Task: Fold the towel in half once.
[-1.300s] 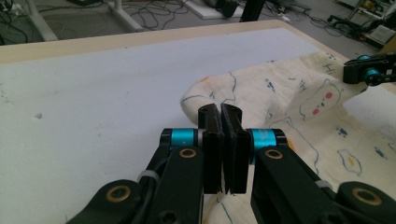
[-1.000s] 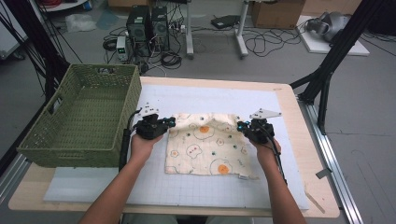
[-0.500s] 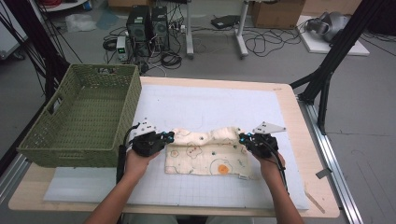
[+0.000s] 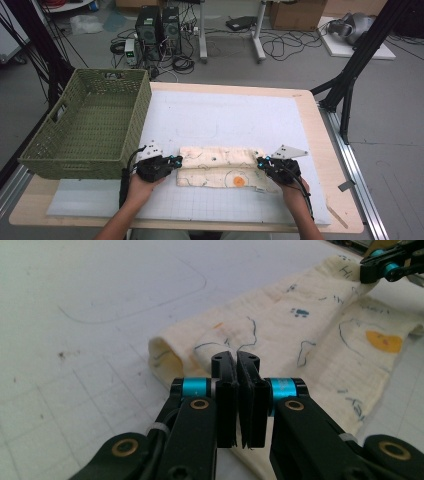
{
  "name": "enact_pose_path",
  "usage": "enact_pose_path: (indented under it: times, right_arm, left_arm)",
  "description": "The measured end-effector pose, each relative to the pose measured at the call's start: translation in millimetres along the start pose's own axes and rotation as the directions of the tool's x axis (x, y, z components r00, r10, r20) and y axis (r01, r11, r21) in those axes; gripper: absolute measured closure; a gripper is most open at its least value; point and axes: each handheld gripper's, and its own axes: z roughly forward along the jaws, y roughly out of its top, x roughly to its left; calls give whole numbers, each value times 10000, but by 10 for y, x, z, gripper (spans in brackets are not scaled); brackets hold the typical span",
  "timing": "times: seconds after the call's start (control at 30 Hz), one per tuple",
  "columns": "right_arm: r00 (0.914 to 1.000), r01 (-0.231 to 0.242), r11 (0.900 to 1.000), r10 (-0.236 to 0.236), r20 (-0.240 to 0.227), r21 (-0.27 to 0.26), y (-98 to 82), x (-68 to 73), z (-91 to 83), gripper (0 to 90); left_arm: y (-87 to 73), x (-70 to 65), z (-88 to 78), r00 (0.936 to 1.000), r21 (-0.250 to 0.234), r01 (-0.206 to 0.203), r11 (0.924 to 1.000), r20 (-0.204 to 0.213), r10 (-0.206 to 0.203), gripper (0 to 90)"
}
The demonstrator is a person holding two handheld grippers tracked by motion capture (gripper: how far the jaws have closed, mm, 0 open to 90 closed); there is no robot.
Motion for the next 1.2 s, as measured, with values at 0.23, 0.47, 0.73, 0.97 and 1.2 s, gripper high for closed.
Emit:
enact_pose_path:
  times: [0.23, 0.47, 0.73, 0.97, 1.2]
  right_arm:
    - [9978, -647, 9968, 653, 110, -464, 34, -44, -136, 606]
    - [9925, -1207, 9887, 1219, 81, -886, 199, -150, -96, 474]
    - [9785, -1983, 9801, 1981, -575, 21, 143, -311, 113, 717]
    - [9947, -777, 9956, 738, -720, -521, 114, -152, -45, 868]
    - [9934, -316, 9960, 221, -1129, -832, -48, -39, -256, 868]
  left_arm:
    - [124, 98, -90, 9962, -674, 820, 9943, -247, -839, 468]
    - [145, 93, 52, 9956, -314, 933, 9951, -20, -934, 445]
    - [122, 53, 126, 9998, 143, 160, 9998, 149, -163, 847]
    - [112, -27, -5, 9985, -255, -72, 9996, 548, 85, 859]
    - [45, -86, -112, 9972, -232, -52, 9997, 741, 69, 812]
